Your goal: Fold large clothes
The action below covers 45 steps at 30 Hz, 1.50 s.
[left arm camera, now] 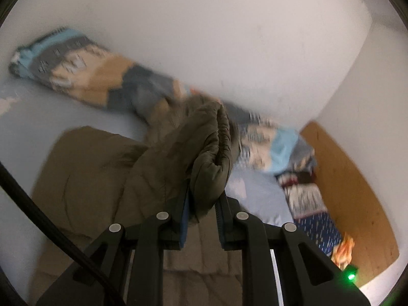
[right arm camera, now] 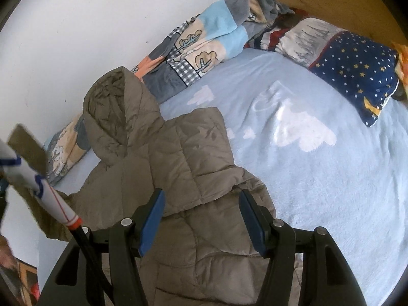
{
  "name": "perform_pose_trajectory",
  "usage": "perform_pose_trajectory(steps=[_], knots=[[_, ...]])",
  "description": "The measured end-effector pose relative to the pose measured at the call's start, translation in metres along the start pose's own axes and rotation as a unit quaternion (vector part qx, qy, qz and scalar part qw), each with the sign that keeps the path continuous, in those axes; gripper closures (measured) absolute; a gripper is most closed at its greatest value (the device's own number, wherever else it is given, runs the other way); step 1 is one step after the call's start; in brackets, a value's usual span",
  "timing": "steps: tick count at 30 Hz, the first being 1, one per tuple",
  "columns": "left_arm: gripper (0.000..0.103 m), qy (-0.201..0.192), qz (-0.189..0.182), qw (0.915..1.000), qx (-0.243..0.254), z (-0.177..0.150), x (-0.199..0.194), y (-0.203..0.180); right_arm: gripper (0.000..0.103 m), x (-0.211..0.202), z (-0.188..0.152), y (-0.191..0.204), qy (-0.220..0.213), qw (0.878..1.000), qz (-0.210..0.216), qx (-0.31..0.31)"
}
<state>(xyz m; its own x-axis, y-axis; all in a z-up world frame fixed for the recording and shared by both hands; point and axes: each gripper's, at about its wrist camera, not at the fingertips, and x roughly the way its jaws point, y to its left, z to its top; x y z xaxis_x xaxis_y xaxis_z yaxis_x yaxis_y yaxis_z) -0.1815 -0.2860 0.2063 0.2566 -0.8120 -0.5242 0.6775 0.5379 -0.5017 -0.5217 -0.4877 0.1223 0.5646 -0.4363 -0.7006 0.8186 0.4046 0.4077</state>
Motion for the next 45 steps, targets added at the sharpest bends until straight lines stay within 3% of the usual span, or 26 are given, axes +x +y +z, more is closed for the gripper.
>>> perform_pose_trajectory(steps=[6, 10, 12, 13, 15, 16, 18, 20, 23, 27, 29, 31, 35, 45], knots=[[0.086, 0.095, 0.024, 0.9948, 0.030, -0.062, 0.088, -0.026, 0.038, -0.008, 0.003, -0.006, -0.005, 1.000, 0.013, 0.007], [0.085, 0.149, 0.058, 0.9847, 0.069, -0.108, 0.136, -0.043, 0.038, -0.010, 0.007, -0.017, -0.006, 1.000, 0.013, 0.023], [0.073, 0.179, 0.084, 0.9763, 0.088, -0.123, 0.152, -0.049, 0.038, -0.010, 0.009, -0.021, -0.005, 0.999, 0.016, 0.029], [0.070, 0.187, 0.090, 0.9729, 0.101, -0.128, 0.154, -0.055, 0.038, -0.010, 0.009, -0.022, -0.003, 0.999, 0.018, 0.031], [0.043, 0.200, 0.082, 0.9674, 0.131, -0.133, 0.152, -0.064, 0.038, -0.010, 0.011, -0.025, 0.000, 0.999, 0.026, 0.037], [0.039, 0.206, 0.074, 0.9657, 0.139, -0.134, 0.147, -0.070, 0.038, -0.010, 0.011, -0.026, 0.001, 0.999, 0.030, 0.041], [0.037, 0.218, 0.054, 0.9637, 0.144, -0.130, 0.126, -0.077, 0.038, -0.009, 0.013, -0.029, 0.001, 0.998, 0.039, 0.053], [0.037, 0.209, 0.027, 0.9674, 0.140, -0.123, 0.100, -0.075, 0.038, -0.006, 0.013, -0.031, 0.005, 0.996, 0.054, 0.067], [0.037, 0.180, 0.030, 0.9745, 0.131, -0.105, 0.060, -0.054, 0.038, 0.006, 0.008, -0.028, 0.038, 0.990, 0.104, 0.082], [0.035, 0.133, 0.088, 0.9848, 0.068, -0.077, 0.006, 0.018, 0.038, 0.035, -0.005, -0.015, 0.095, 0.973, 0.177, 0.110], [0.033, 0.094, 0.118, 0.9883, 0.022, -0.066, -0.018, 0.066, 0.038, 0.048, -0.010, -0.006, 0.110, 0.967, 0.197, 0.122], [0.032, 0.079, 0.128, 0.9882, -0.029, -0.060, -0.027, 0.105, 0.038, 0.064, -0.011, 0.005, 0.116, 0.962, 0.210, 0.128], [0.032, 0.105, 0.087, 0.9835, -0.119, -0.052, -0.008, 0.163, 0.038, 0.092, -0.018, 0.029, 0.138, 0.964, 0.199, 0.107], [0.032, 0.096, 0.043, 0.9755, -0.193, -0.040, 0.015, 0.198, 0.040, 0.132, -0.019, 0.054, 0.122, 0.968, 0.195, 0.105]])
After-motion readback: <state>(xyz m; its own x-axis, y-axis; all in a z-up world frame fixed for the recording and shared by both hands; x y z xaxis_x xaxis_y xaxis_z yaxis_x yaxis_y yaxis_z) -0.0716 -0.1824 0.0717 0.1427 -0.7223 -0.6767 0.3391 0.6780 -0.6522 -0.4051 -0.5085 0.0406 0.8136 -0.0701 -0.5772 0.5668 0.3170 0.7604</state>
